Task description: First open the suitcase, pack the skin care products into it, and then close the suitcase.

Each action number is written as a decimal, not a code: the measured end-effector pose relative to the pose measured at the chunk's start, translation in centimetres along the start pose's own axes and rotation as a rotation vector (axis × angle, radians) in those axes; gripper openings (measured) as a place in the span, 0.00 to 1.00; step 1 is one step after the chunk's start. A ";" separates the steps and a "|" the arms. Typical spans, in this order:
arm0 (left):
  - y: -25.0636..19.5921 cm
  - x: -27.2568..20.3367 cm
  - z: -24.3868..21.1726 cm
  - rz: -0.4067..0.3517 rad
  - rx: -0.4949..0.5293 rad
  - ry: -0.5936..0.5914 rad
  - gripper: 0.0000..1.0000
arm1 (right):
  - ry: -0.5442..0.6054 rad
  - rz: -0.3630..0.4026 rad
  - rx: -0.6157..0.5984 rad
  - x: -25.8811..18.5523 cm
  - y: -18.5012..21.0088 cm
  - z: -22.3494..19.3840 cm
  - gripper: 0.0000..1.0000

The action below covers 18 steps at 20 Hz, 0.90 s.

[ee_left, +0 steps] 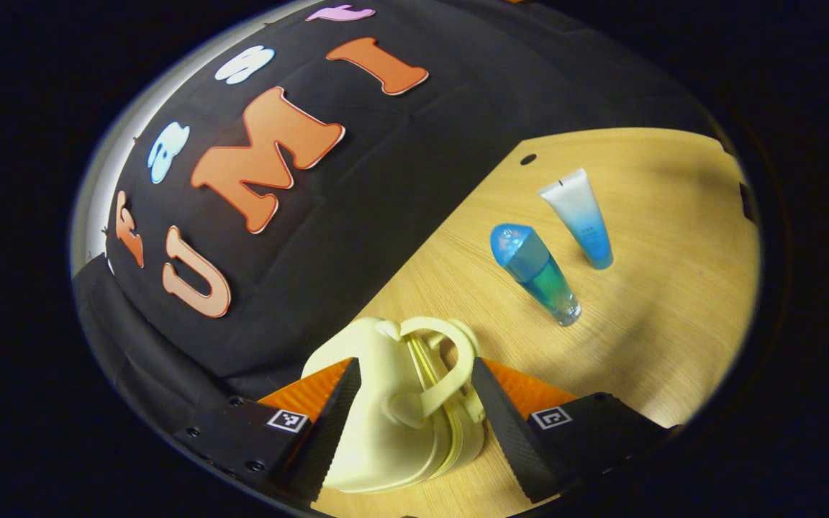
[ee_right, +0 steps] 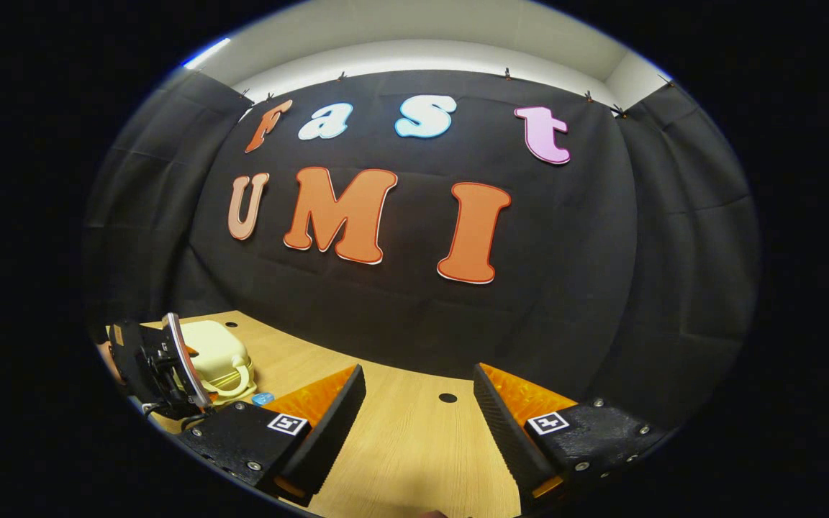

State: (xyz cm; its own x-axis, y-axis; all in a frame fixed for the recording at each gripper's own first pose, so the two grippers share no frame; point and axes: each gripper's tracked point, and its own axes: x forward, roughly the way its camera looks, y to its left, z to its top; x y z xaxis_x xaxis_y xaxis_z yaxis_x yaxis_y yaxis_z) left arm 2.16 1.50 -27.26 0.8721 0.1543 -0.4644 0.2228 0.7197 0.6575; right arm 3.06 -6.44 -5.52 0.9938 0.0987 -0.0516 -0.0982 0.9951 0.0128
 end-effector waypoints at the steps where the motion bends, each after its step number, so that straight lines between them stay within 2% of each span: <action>1: -0.2 0.0 -0.2 0.004 0.024 0.010 0.96 | -0.002 -0.002 -0.003 0.1 0.0 0.0 0.96; 3: -0.4 0.4 -0.5 0.018 0.083 0.017 0.96 | -0.007 -0.001 -0.009 0.3 0.0 0.1 0.96; 6: -1.2 1.7 -1.1 0.025 0.205 0.035 0.86 | -0.009 0.002 -0.012 0.5 0.1 0.1 0.96; 7: -1.7 2.2 -1.4 0.018 0.243 0.049 0.86 | -0.009 0.003 -0.015 0.5 0.1 0.0 0.96; 8: -2.1 2.5 -1.7 0.013 0.283 0.058 0.77 | -0.009 -0.001 -0.017 0.5 0.0 0.0 0.96; 10: -3.0 3.6 -2.4 0.001 0.341 0.075 0.75 | -0.010 -0.005 -0.017 0.5 -0.1 0.0 0.95; 11: -3.8 3.8 -2.9 -0.030 0.366 0.095 0.70 | -0.009 -0.007 -0.016 0.4 -0.3 -0.1 0.95; 12: -4.2 4.3 -3.5 -0.030 0.416 0.114 0.52 | -0.006 -0.008 -0.013 0.4 -0.3 -0.3 0.95; 13: -4.4 5.0 -3.0 -0.013 0.487 0.099 0.52 | -0.001 -0.008 -0.012 0.3 -0.2 -0.4 0.96; 14: -3.6 5.6 -2.7 0.022 0.546 0.094 0.40 | 0.000 -0.008 -0.012 0.1 -0.3 -0.5 0.96; 16: -3.2 5.4 -3.2 -0.012 0.486 0.087 0.14 | -0.003 -0.014 -0.022 -0.3 -0.6 -0.5 0.95; 17: -2.4 5.1 -2.8 -0.007 0.444 0.088 0.14 | -0.001 -0.016 -0.024 -0.6 -0.7 -0.6 0.95; 18: -1.6 5.4 -2.3 -0.009 0.381 0.076 0.02 | 0.003 -0.015 -0.023 -0.9 -0.7 -0.8 0.96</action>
State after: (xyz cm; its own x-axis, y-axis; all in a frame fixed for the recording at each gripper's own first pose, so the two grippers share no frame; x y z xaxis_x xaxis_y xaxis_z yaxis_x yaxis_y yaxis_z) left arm 5.50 2.73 -32.12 0.8379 0.2085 -0.5045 0.3890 0.4203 0.8198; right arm 2.22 -7.18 -6.28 0.9950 0.0839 -0.0548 -0.0846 0.9964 -0.0105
